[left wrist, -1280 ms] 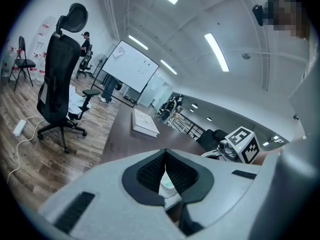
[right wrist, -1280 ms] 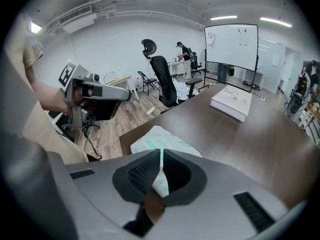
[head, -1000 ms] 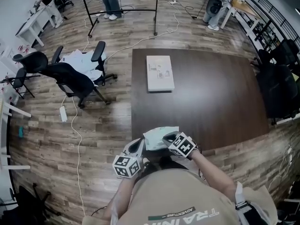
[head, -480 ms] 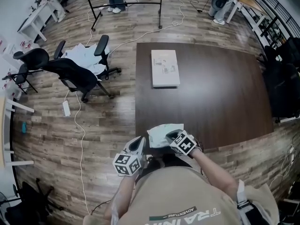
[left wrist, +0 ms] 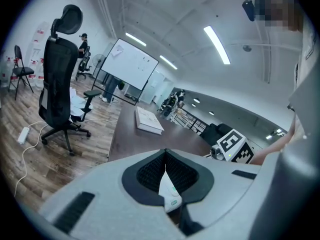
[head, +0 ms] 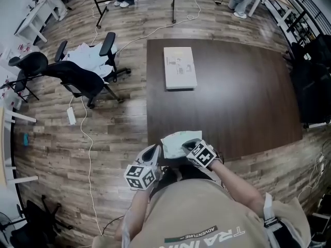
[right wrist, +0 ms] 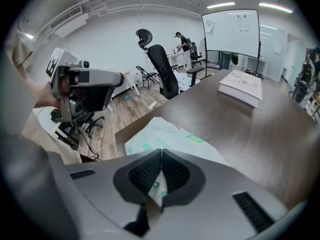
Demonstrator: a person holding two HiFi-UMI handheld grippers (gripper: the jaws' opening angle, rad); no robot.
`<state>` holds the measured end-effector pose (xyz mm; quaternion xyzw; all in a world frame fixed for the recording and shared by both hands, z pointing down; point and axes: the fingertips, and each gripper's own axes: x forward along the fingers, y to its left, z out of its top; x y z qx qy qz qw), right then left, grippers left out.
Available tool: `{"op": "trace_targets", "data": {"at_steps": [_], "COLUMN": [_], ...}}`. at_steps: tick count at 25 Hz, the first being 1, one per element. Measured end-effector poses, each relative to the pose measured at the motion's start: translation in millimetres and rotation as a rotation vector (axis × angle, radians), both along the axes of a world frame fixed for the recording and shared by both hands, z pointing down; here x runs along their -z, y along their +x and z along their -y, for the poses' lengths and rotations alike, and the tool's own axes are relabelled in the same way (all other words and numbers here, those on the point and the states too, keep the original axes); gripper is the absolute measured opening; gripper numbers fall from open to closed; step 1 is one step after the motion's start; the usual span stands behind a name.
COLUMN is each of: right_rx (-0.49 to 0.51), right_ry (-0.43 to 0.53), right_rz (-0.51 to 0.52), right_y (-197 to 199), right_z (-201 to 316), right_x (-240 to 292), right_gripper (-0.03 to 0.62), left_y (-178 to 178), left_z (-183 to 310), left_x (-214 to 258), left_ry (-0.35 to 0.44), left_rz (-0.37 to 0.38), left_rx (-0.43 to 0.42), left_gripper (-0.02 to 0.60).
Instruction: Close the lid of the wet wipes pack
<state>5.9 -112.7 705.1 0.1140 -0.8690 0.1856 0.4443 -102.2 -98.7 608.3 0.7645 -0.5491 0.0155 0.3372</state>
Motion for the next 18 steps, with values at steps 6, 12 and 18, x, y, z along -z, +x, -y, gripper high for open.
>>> {"op": "trace_targets", "data": {"at_steps": [6, 12, 18], "right_rx": [-0.035, -0.046, -0.048], "right_ry": [-0.020, -0.044, -0.061], "right_rz": [0.026, 0.030, 0.016], "right_y": [1.3, 2.1, -2.8], "right_z": [0.3, -1.4, 1.3], "right_x": [-2.4, -3.1, -6.5], "right_gripper": [0.014, 0.015, 0.015], "left_y": [6.0, 11.7, 11.5], "left_z": [2.1, 0.3, 0.5], "left_x": [2.5, 3.6, 1.8], "left_ry": [0.018, 0.029, 0.030], "left_rz": [-0.014, -0.019, -0.014], "left_rx": [-0.004, -0.006, -0.012], "left_gripper": [0.009, 0.009, 0.009]}}
